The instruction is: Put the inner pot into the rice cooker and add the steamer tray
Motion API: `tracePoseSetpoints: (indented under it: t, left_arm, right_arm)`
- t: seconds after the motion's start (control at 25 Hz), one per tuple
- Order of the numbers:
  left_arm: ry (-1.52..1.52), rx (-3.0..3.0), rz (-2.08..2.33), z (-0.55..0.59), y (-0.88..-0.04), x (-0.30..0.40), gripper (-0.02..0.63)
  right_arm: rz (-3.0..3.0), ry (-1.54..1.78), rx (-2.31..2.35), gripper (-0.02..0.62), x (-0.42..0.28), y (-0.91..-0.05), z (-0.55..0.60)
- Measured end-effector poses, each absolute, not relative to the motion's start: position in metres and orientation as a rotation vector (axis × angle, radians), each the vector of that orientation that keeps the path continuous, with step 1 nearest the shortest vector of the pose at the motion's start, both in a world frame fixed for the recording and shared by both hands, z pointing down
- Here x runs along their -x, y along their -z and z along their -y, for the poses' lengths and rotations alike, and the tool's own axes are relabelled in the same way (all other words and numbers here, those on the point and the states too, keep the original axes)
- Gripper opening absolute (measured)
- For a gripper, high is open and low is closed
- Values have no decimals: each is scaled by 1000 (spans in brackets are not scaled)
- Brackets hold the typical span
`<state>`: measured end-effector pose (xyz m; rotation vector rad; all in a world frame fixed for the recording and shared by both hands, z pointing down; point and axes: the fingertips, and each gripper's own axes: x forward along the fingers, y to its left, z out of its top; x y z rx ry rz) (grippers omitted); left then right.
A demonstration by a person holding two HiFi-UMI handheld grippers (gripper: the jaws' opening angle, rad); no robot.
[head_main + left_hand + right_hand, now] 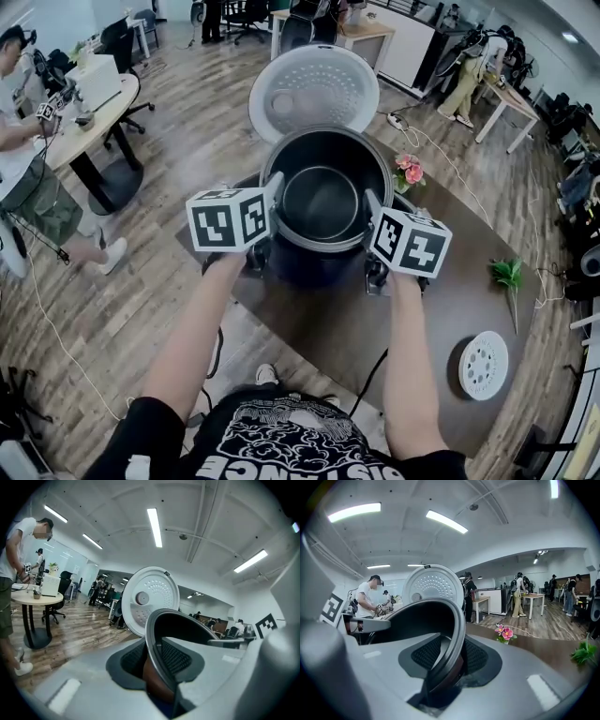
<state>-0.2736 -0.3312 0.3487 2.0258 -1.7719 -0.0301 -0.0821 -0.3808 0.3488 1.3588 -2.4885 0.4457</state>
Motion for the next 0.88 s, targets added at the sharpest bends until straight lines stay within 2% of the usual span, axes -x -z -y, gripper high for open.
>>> tracePoseSetpoints:
  t: [0.52,0.88]
  left_arm:
    - [-117,-2005,1752,341,-397,271,106]
    - [-200,-2003,1767,346,-406,269,123]
  right_arm:
    - [2393,-514,-1355,133,80,-402,390]
    - [2359,-475,-1362,155,80,-408,395]
